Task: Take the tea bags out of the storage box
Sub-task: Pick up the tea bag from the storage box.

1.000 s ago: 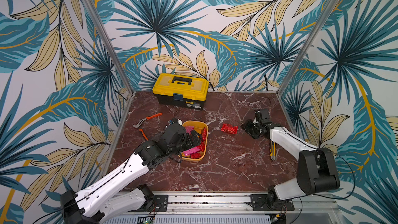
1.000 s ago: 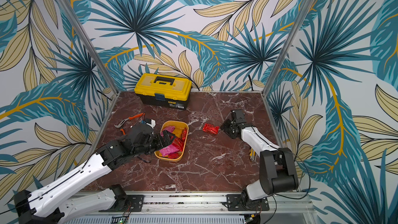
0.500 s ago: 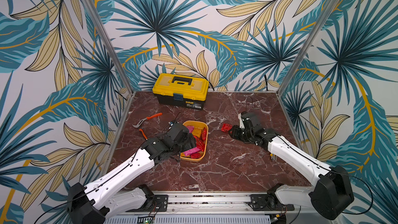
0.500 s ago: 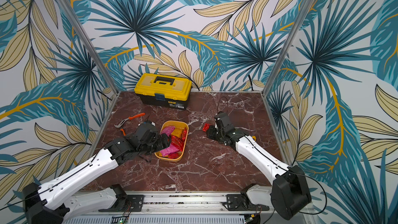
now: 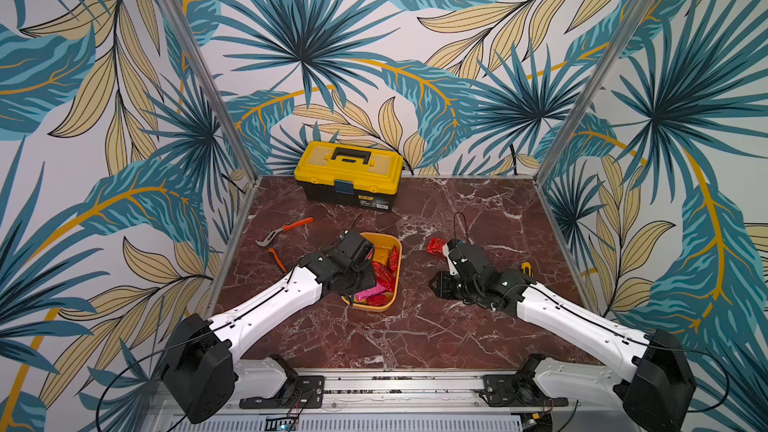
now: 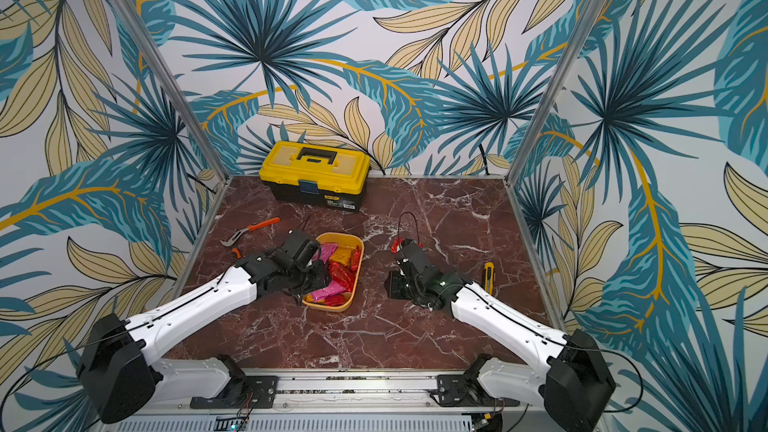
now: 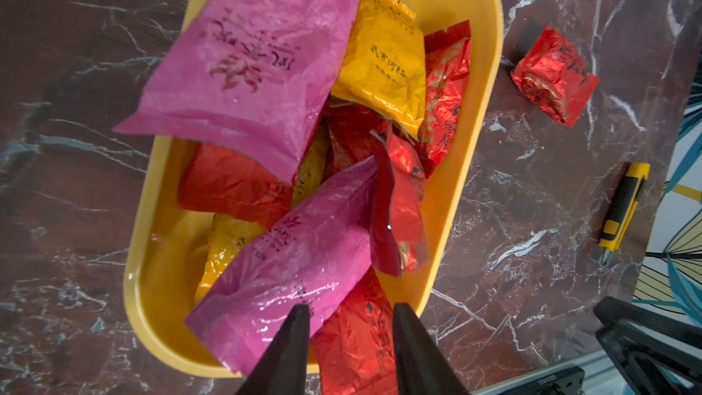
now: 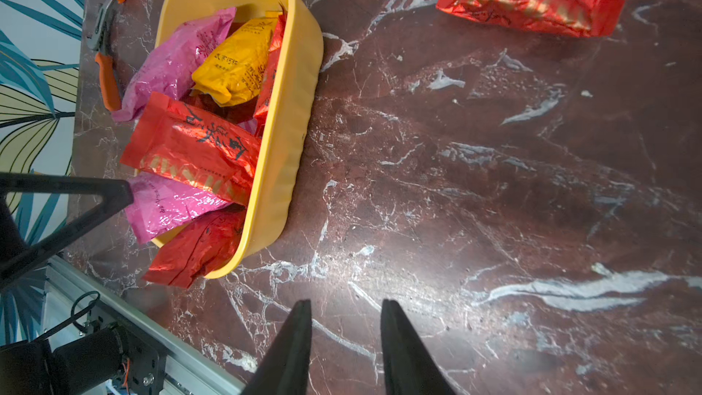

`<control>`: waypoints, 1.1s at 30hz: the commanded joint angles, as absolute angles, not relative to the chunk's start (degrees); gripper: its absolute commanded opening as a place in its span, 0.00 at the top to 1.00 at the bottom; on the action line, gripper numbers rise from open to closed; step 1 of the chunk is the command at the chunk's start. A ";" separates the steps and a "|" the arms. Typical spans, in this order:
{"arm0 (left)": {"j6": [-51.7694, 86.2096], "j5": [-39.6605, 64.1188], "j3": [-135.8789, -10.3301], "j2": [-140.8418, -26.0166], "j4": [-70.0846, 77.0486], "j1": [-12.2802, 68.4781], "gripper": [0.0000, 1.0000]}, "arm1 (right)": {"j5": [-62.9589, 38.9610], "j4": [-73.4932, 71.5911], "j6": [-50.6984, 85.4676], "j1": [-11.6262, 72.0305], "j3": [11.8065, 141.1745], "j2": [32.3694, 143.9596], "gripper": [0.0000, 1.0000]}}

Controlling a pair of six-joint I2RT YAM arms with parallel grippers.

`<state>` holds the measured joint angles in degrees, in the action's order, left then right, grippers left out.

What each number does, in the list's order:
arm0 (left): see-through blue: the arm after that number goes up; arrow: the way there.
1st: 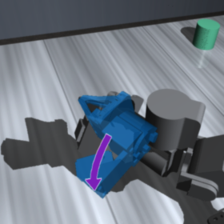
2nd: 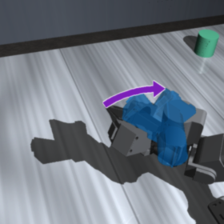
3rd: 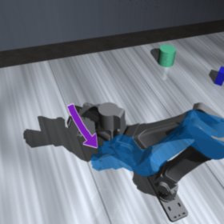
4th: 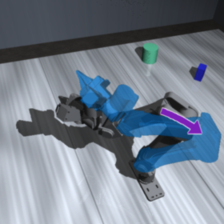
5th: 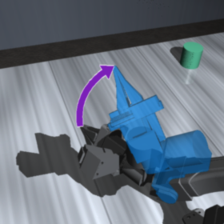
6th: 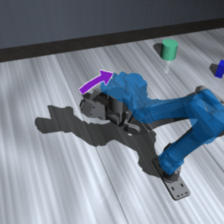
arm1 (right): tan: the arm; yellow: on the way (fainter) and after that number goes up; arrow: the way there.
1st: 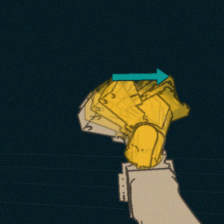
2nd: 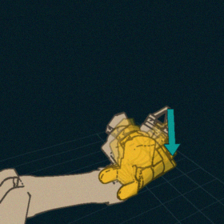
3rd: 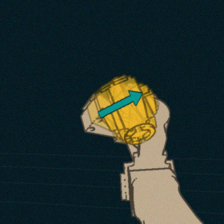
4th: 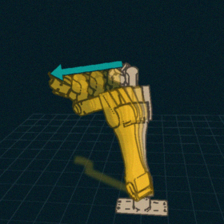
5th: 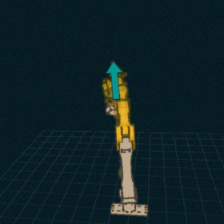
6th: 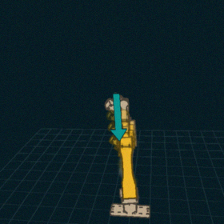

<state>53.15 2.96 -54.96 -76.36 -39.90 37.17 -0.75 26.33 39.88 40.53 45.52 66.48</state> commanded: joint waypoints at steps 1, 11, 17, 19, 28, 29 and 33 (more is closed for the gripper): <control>51.33 4.63 -58.80 -77.87 -38.15 36.23 0.61 | 1.48 28.12 41.41 41.14 44.12 64.91 0.64; 50.59 7.55 -62.38 -80.54 -36.66 35.82 0.64 | 1.76 27.13 41.71 41.44 43.09 66.93 0.64; 49.76 7.56 -63.40 -81.63 -38.12 34.56 0.67 | 1.85 27.07 41.80 41.48 43.45 66.65 0.64; 49.48 7.46 -63.29 -81.79 -38.53 34.29 0.67 | 1.92 27.22 41.66 41.53 43.62 66.40 0.64; 48.25 5.64 -64.84 -83.08 -40.42 33.25 0.71 | 2.11 27.64 41.80 41.49 43.92 65.41 0.64; 48.25 5.44 -64.91 -83.09 -40.43 33.11 0.72 | 2.11 27.69 41.83 41.50 43.82 65.28 0.64; 48.07 5.77 -65.47 -83.65 -40.20 32.62 0.74 | 2.20 27.69 42.03 41.55 43.54 65.08 0.64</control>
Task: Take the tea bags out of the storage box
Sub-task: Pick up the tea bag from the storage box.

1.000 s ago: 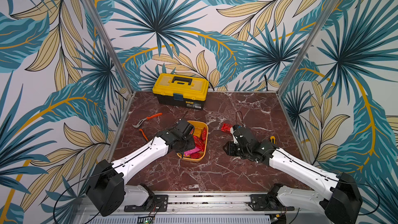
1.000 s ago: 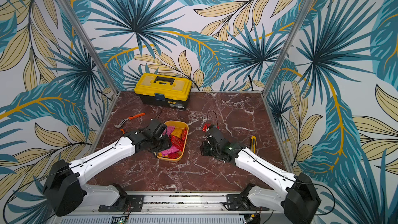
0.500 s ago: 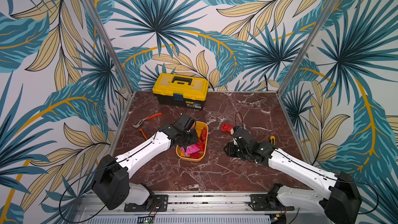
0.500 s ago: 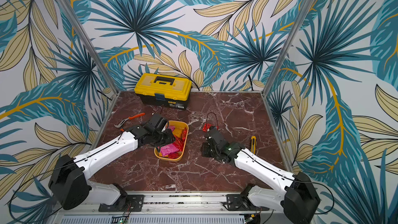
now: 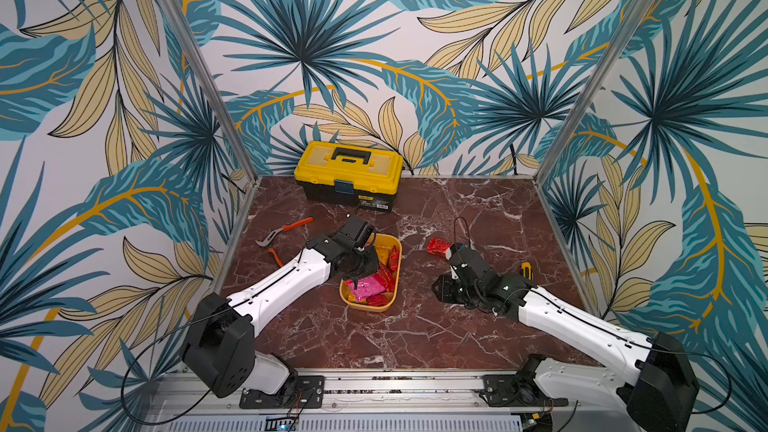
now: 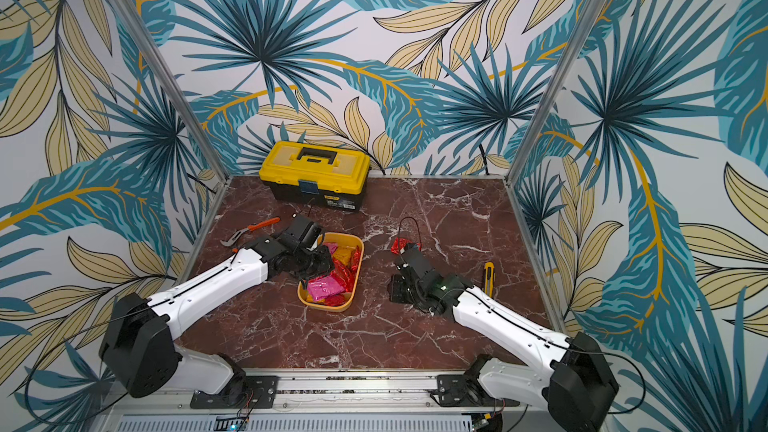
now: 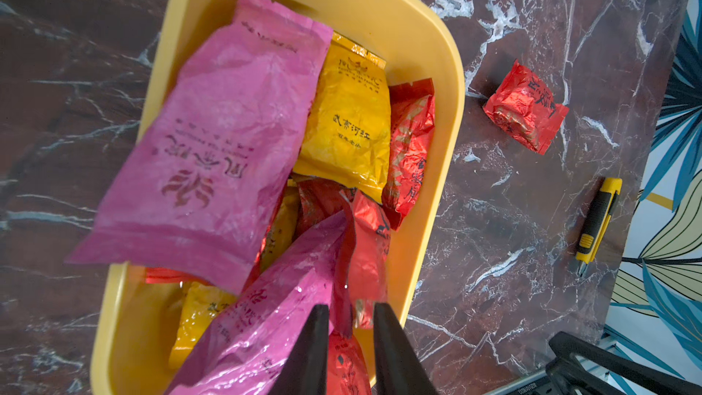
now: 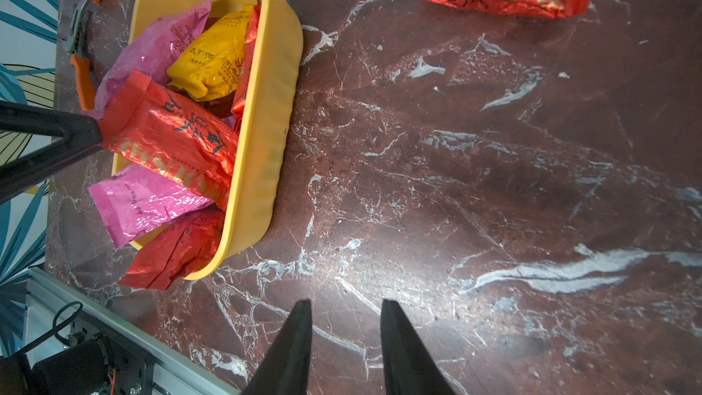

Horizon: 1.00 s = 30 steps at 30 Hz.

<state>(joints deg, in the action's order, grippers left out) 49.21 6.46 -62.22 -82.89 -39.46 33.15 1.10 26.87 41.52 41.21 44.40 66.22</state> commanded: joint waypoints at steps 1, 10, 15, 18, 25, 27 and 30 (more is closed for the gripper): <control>47.97 6.09 -65.61 -83.76 -40.21 32.58 0.75 | 2.20 27.62 42.09 41.49 43.54 65.00 0.64; 48.14 7.27 -65.78 -85.43 -39.22 32.61 0.81 | 2.29 27.77 41.91 41.48 43.54 64.59 0.64; 48.05 7.40 -66.46 -86.31 -39.46 32.59 0.86 | 2.36 27.86 41.97 41.48 43.24 64.29 0.64; 48.08 7.36 -66.55 -86.37 -39.75 32.56 0.92 | 2.52 28.08 41.84 41.49 43.21 63.86 0.64; 48.10 6.60 -68.14 -84.83 -42.58 32.61 1.00 | 3.37 28.91 41.33 41.53 43.76 62.80 0.64; 47.82 6.33 -69.07 -83.75 -43.85 32.60 1.00 | 3.92 29.37 41.06 41.48 44.22 62.39 0.64; 47.40 6.18 -70.72 -81.54 -46.06 32.53 1.00 | 5.34 30.95 40.33 41.50 45.42 61.81 0.64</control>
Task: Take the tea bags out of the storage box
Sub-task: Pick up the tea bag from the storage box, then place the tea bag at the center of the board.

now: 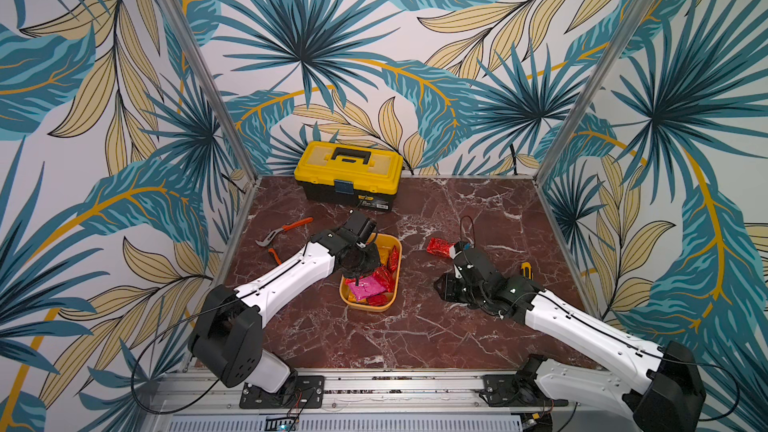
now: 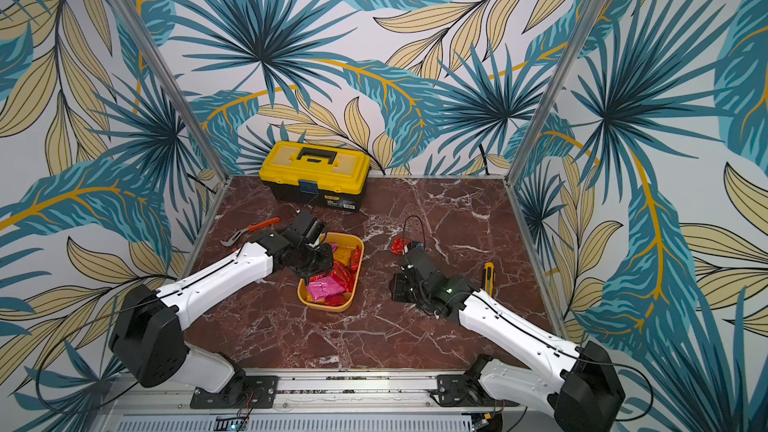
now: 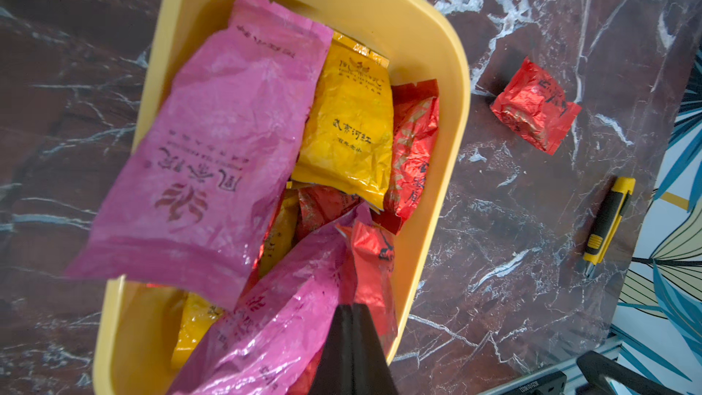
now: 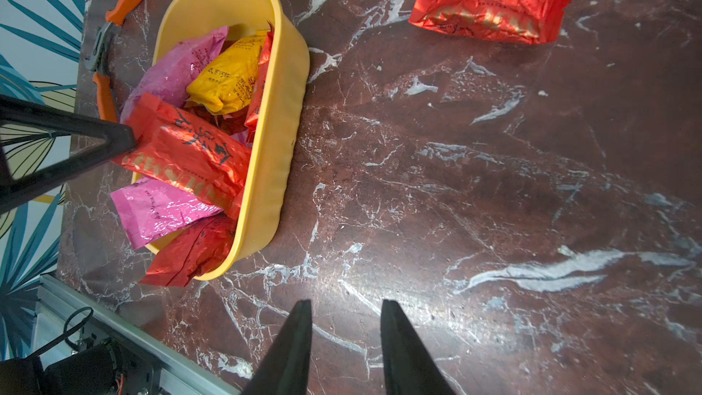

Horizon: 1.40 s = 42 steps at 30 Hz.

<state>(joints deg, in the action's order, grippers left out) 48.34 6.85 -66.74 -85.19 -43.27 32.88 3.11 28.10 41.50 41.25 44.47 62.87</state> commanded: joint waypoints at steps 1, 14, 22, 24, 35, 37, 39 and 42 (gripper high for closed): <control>47.28 6.23 -71.29 -80.69 -46.67 32.45 1.00 | 5.88 31.45 39.94 41.48 45.87 61.47 0.64; 52.62 17.14 -74.15 -79.54 -37.14 32.61 1.00 | 13.42 41.65 37.14 38.79 53.44 53.05 0.56; 56.50 19.50 -80.32 -92.89 -26.82 39.34 1.00 | 18.77 50.91 35.87 36.84 58.39 45.75 0.46; 57.90 20.06 -81.65 -96.68 -23.18 40.93 1.00 | 19.83 52.94 35.86 36.69 59.64 43.81 0.45; 63.18 13.78 -89.12 -114.57 -12.49 46.74 1.00 | 21.01 59.44 37.05 36.56 63.27 36.85 0.42; 64.17 13.20 -89.90 -117.42 -11.41 47.19 1.00 | 21.24 59.73 37.15 36.59 63.06 36.41 0.42; 65.06 13.23 -90.16 -119.33 -10.17 47.42 1.00 | 21.61 60.09 37.05 36.57 62.85 36.04 0.42; 66.25 13.30 -90.09 -121.18 -8.96 47.71 1.00 | 21.82 60.29 36.91 36.60 62.31 35.79 0.41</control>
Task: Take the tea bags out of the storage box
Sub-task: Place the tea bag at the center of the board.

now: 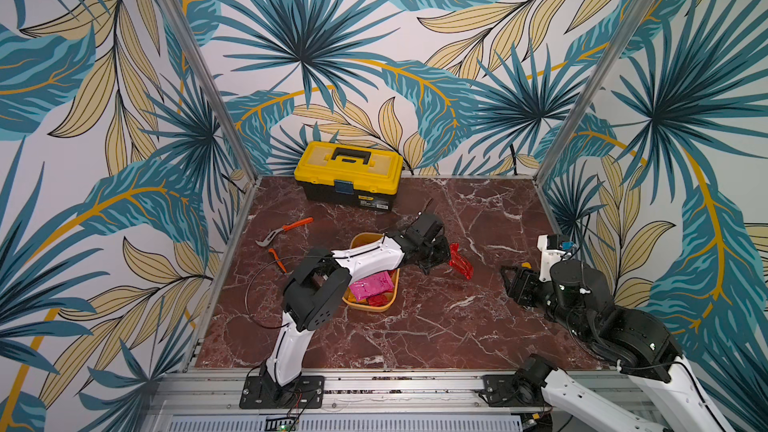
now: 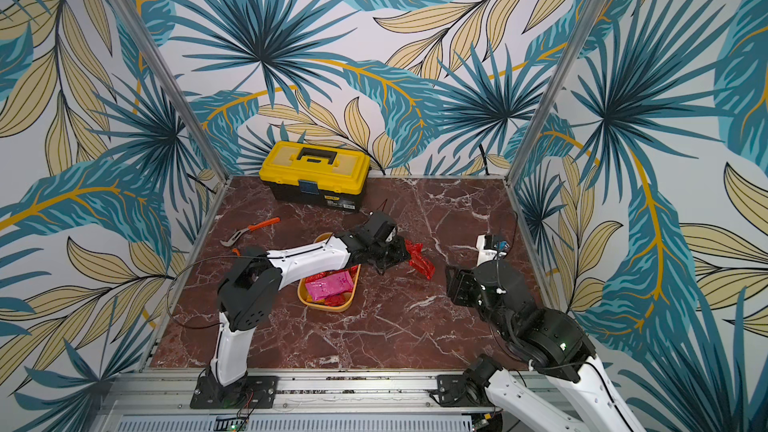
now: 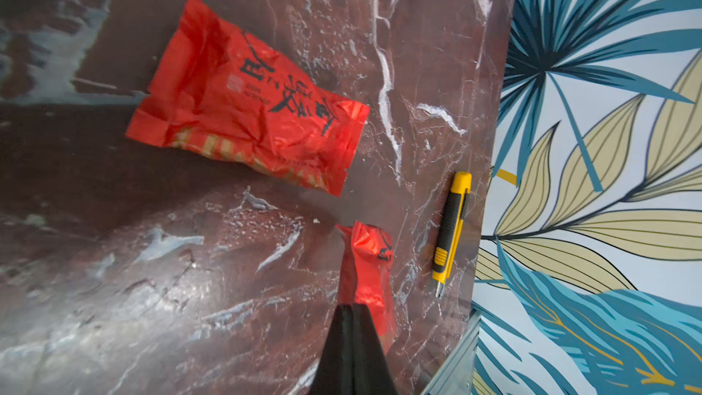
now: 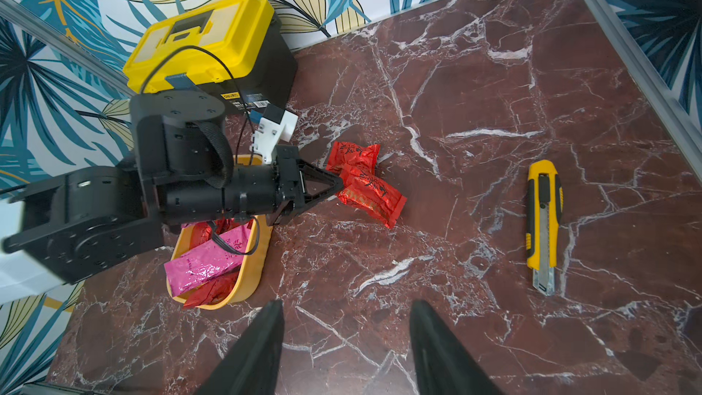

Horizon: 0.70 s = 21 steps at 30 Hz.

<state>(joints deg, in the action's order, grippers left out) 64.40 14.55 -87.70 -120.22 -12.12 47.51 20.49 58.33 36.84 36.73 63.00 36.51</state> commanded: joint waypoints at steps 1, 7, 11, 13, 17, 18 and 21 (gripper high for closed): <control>66.35 13.20 -90.09 -121.45 -8.85 47.72 1.00 | 21.80 60.30 36.96 36.63 62.15 35.76 0.41; 65.83 11.41 -89.91 -121.45 -9.73 47.82 1.00 | 21.71 60.35 37.36 36.62 60.86 35.89 0.42; 65.33 11.02 -90.51 -121.83 -10.93 47.82 0.88 | 21.53 60.34 37.46 36.60 60.53 36.20 0.41; 65.13 11.07 -90.68 -121.99 -11.44 47.85 0.72 | 21.53 60.30 37.41 36.56 60.47 36.21 0.41; 64.22 11.08 -91.04 -121.75 -12.16 47.81 0.49 | 21.19 60.32 37.18 36.58 60.30 36.47 0.41; 63.72 11.25 -91.22 -121.52 -12.29 47.86 0.47 | 21.03 60.30 37.04 36.59 60.29 36.59 0.41; 62.35 11.09 -92.07 -120.05 -13.70 47.90 0.44 | 20.84 60.34 36.65 36.60 60.45 37.60 0.41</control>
